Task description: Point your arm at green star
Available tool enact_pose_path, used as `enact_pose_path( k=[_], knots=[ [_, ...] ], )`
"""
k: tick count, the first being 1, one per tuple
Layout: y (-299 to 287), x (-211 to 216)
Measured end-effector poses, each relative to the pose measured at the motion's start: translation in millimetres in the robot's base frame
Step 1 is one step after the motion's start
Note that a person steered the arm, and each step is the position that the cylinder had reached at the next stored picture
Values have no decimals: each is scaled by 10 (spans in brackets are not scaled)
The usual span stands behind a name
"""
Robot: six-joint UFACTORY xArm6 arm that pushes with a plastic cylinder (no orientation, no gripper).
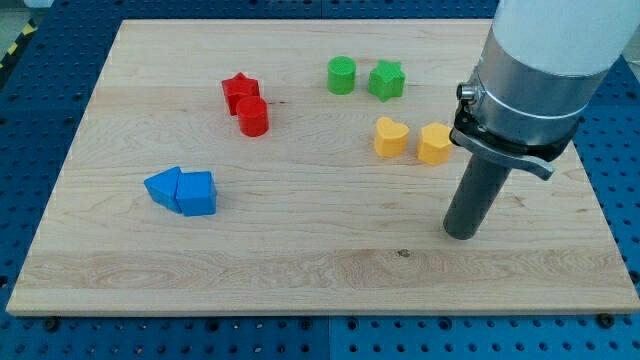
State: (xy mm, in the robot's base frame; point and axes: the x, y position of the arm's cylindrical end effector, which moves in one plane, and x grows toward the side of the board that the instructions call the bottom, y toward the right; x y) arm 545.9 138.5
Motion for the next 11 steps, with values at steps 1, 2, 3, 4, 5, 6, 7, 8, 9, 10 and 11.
enact_pose_path(
  k=[1, 2, 3, 4, 5, 6, 7, 8, 9, 10, 11],
  knots=[
    [0, 14],
    [0, 40],
    [0, 22],
    [4, -296],
    [143, -321],
    [462, -435],
    [672, -872],
    [693, -1506],
    [693, -1651],
    [364, -1737],
    [65, -1958]
  ],
)
